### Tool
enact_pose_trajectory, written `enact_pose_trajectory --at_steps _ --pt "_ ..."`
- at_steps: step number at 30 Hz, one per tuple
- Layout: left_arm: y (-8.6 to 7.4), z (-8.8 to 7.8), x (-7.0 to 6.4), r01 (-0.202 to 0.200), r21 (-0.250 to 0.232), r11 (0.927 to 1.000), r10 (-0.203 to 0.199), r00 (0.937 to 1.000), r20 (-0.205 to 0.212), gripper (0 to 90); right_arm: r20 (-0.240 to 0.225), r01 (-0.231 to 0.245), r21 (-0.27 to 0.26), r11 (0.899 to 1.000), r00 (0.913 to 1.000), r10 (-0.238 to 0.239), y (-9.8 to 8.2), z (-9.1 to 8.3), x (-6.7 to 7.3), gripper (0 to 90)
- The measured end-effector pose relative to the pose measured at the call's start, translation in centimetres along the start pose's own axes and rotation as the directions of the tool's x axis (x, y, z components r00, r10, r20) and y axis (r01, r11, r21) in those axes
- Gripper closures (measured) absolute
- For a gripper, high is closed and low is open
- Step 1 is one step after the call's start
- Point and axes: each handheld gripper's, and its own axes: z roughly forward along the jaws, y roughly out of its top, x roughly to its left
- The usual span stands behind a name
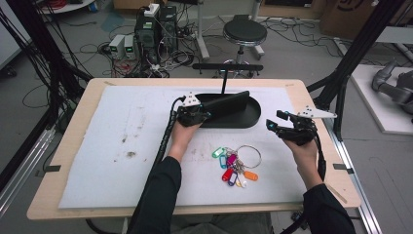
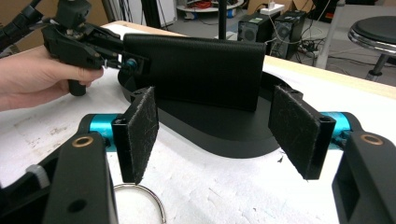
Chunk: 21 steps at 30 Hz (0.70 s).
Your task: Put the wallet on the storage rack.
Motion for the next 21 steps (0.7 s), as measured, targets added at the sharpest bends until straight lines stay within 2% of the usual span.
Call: enact_pose_trajectory --at_steps 2,3,7,8,9,11,13,16,21 --pt "0.0 0.1 -0.1 -0.001 0.003 1.0 0.001 1.0 -0.005 68.8 0.0 0.0 0.0 1.0 1.0 0.0 0.0 0.0 -0.1 33.6" --pt "0.0 0.1 -0.1 0.001 0.008 1.0 -0.001 0.9998 -0.019 66.6 0.001 -0.003 0.0 1.0 1.0 0.003 0.0 -0.1 -0.1 33.6" --pt "0.2 0.0 -0.2 0.011 0.01 0.9999 -0.01 0.9993 -0.035 49.8 0.002 -0.004 -0.005 1.0 1.0 0.004 -0.1 -0.1 -0.2 33.6" --pt "0.2 -0.1 -0.2 0.014 0.013 0.9998 -0.014 0.9993 -0.035 49.8 0.002 -0.004 -0.005 1.0 1.0 0.004 -0.1 -0.1 -0.2 33.6" --pt "0.4 -0.2 -0.4 0.023 0.037 0.9991 -0.021 0.9989 -0.042 42.3 0.003 -0.006 -0.004 1.0 1.0 0.007 -0.1 -0.1 -0.2 33.6" --pt "0.5 -0.4 -0.6 0.028 0.056 0.998 -0.025 0.9985 -0.048 34.8 0.002 -0.007 0.0 1.0 1.0 0.007 -0.1 0.0 -0.2 33.6" --pt "0.5 -0.6 -0.7 0.027 0.06 0.9979 -0.024 0.9988 -0.044 33.6 0.002 -0.005 0.001 1.0 1.0 0.005 0.0 0.0 -0.2 33.6" --pt "0.5 -1.3 -1.6 -0.022 0.086 0.9961 0.027 0.9983 -0.051 33.6 0.004 -0.002 0.0 1.0 1.0 0.002 0.0 0.0 -0.1 33.6" --pt "0.4 -2.2 -2.2 -0.054 0.123 0.9909 0.061 0.9967 -0.054 33.2 0.004 -0.002 0.005 1.0 1.0 0.002 0.0 0.1 -0.1 33.6"
